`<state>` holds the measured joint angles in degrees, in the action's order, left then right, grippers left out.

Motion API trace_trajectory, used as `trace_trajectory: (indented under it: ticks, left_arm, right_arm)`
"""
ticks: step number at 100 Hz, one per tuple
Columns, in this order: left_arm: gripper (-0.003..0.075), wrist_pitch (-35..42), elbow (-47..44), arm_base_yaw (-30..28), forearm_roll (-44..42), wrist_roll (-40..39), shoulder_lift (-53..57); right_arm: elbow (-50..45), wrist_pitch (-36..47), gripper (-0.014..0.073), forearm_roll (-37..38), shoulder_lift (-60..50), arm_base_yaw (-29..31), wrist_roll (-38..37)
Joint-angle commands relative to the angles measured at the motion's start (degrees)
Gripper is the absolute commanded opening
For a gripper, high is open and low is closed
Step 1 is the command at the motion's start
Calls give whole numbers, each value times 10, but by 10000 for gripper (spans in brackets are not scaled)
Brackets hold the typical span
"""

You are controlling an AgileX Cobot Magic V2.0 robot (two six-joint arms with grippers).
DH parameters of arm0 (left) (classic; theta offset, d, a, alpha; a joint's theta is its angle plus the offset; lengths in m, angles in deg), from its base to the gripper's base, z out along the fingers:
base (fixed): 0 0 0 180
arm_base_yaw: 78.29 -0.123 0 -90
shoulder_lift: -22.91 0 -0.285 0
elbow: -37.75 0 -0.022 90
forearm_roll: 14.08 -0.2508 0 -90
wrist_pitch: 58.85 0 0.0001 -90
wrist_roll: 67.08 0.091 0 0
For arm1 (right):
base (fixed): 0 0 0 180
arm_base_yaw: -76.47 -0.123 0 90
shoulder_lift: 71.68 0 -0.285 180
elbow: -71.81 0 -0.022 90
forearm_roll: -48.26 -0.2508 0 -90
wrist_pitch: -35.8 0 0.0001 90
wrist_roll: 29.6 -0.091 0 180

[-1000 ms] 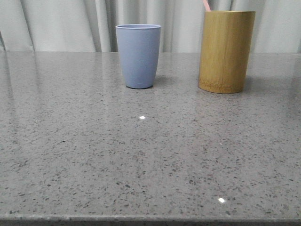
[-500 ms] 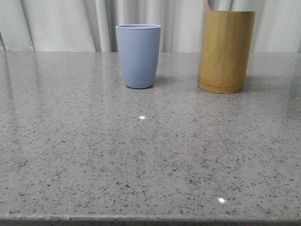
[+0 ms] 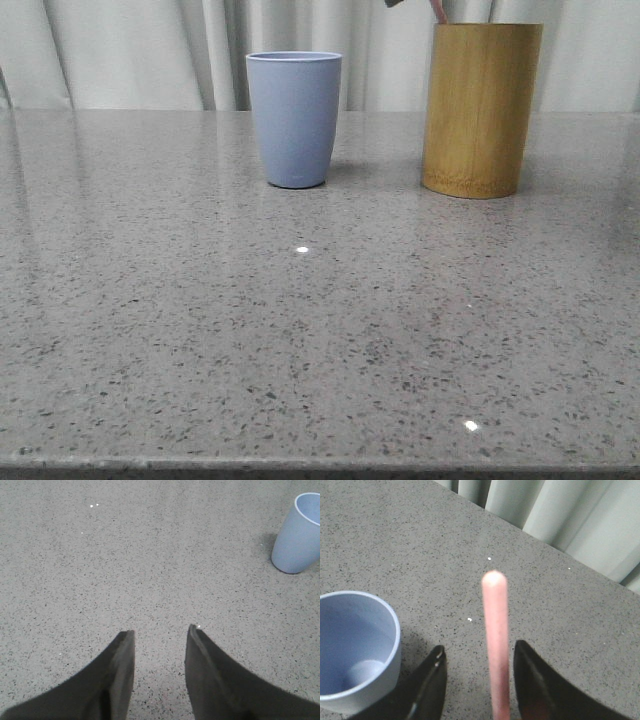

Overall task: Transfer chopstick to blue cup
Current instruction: 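Lift the pink chopstick out of the bamboo cup with the right gripper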

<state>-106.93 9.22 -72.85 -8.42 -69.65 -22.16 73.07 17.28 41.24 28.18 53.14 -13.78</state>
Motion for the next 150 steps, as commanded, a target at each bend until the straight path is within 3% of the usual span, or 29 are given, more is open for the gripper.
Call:
trace_trajectory:
  ticks: [1,24,34,71,97,121,150]
  left_arm:
    - [242,41,14,-2,2,-3,1]
    - [242,41,14,-2,0,-3,1]
    - [242,41,14,-2,-3,-3,1]
    - [242,41,14,-2,-3,-3,1]
    - [242,41,14,-2,-3,-3,1]
    - [242,41,14,-2,-3,-3,1]
    - [242,41,14,-2,-3,-3,1]
  right_arm:
    - [23,57,267,-1,-26,1,8]
    - [23,78,-29,-1,-26,1,8]
    - [23,84,-112,-1,-26,1,8]
    - [23,102,-105,15,-61,1,19]
    - [23,168,-105,29,-136,-3,24]
    - [23,230,-105,30,-193,-48,24]
    - [23,274,-105,29,-177,-121,-19]
